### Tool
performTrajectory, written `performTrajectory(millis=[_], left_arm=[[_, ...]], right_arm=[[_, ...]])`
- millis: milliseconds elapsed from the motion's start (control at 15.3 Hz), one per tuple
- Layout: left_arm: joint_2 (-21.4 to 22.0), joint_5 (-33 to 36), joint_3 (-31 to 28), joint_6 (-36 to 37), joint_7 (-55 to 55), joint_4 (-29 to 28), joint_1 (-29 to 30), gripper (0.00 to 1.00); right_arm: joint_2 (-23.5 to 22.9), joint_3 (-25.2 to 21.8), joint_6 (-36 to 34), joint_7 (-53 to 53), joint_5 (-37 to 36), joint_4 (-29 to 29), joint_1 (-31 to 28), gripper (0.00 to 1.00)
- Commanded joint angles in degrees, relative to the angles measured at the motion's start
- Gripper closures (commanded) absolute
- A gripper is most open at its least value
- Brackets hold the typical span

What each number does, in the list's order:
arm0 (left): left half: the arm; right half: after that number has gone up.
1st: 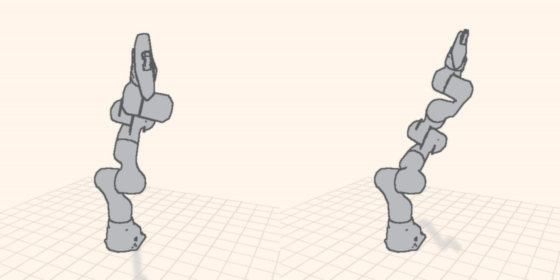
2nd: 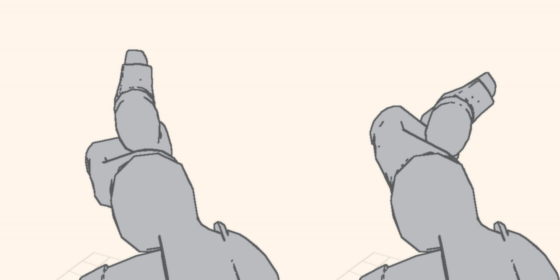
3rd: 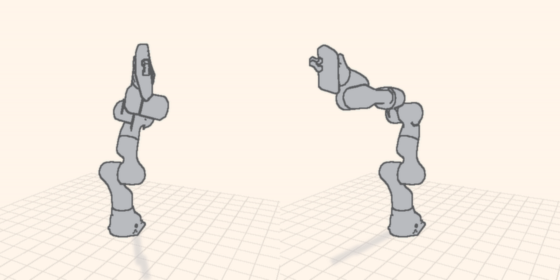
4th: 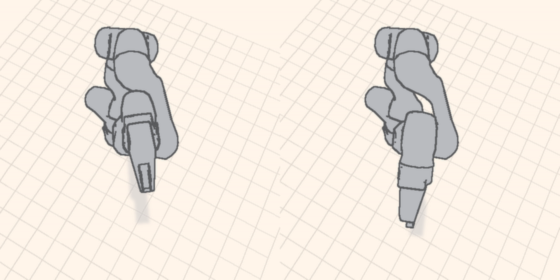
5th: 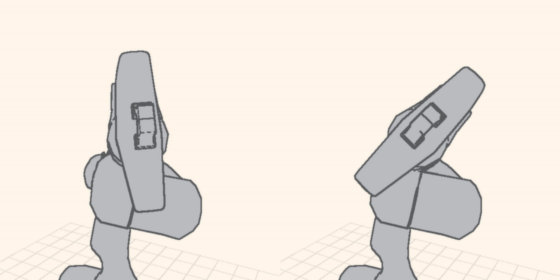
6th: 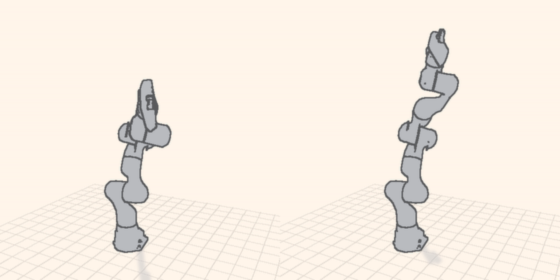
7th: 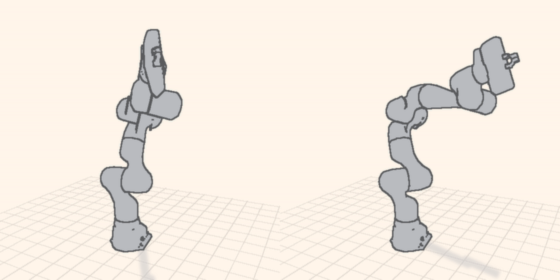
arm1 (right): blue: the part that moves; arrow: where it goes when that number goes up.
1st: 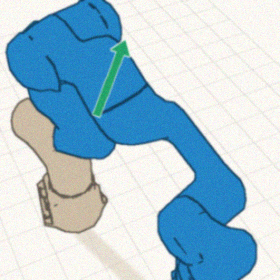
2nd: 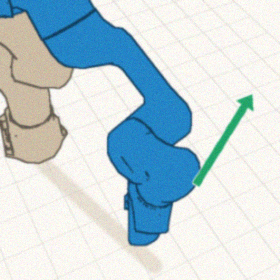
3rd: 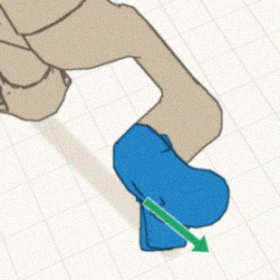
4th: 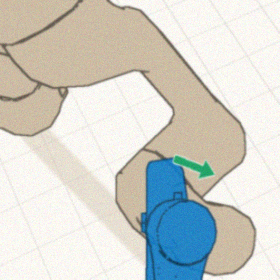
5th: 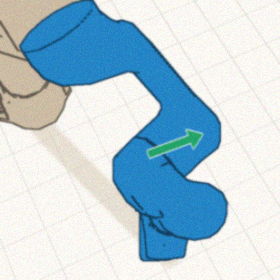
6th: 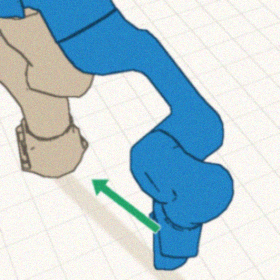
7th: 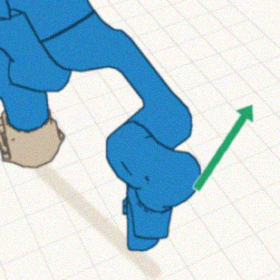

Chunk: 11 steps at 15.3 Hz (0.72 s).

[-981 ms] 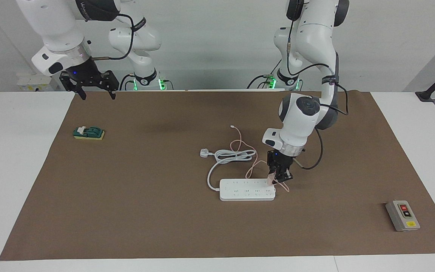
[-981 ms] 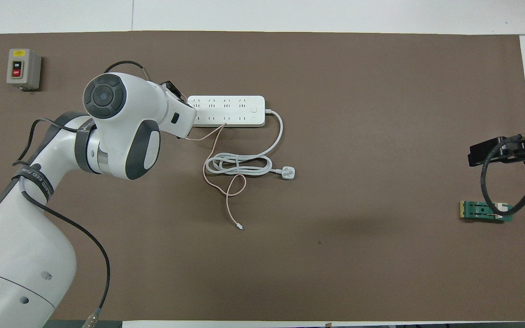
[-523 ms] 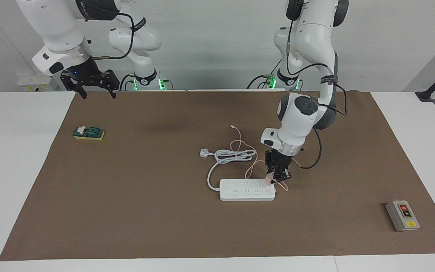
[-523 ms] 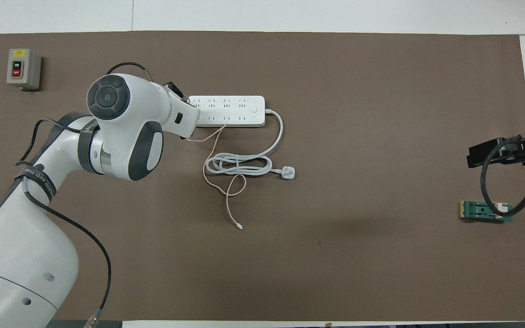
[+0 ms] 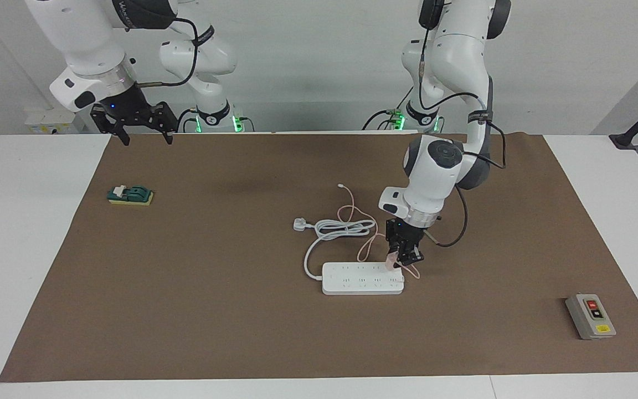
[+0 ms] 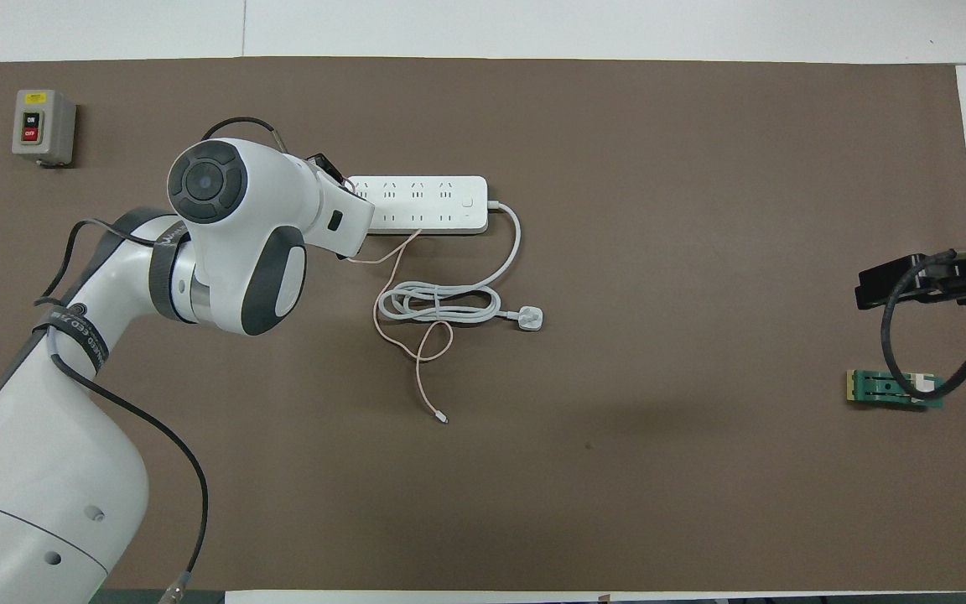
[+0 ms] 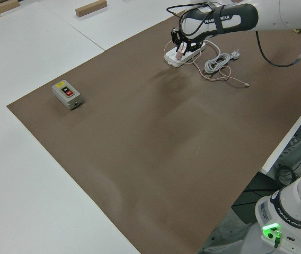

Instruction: Plug charger into power strip

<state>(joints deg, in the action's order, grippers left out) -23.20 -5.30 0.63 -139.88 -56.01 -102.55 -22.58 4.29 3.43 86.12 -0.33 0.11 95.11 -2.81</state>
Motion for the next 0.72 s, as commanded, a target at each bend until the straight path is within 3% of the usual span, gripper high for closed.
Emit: performTrajectory(millis=[0,327,654], left_arm=[[0.43,1.17,-0.71,-0.74,1.08,-3.10,-1.24,1.00],[0.17,1.35,-0.71,-1.53,-7.60,-2.75,-1.24,1.00],[-0.62,1.35,-0.71,-1.45,-9.38,-2.66,-1.24,1.00]], right_arm=[[0.02,0.44,-0.78,-0.37,1.03,-0.28,-0.62,0.00],[0.19,0.44,-0.95,-0.55,1.03,-0.28,-1.05,0.00],[0.19,0.44,-0.95,-0.55,1.03,-0.37,-0.97,0.00]])
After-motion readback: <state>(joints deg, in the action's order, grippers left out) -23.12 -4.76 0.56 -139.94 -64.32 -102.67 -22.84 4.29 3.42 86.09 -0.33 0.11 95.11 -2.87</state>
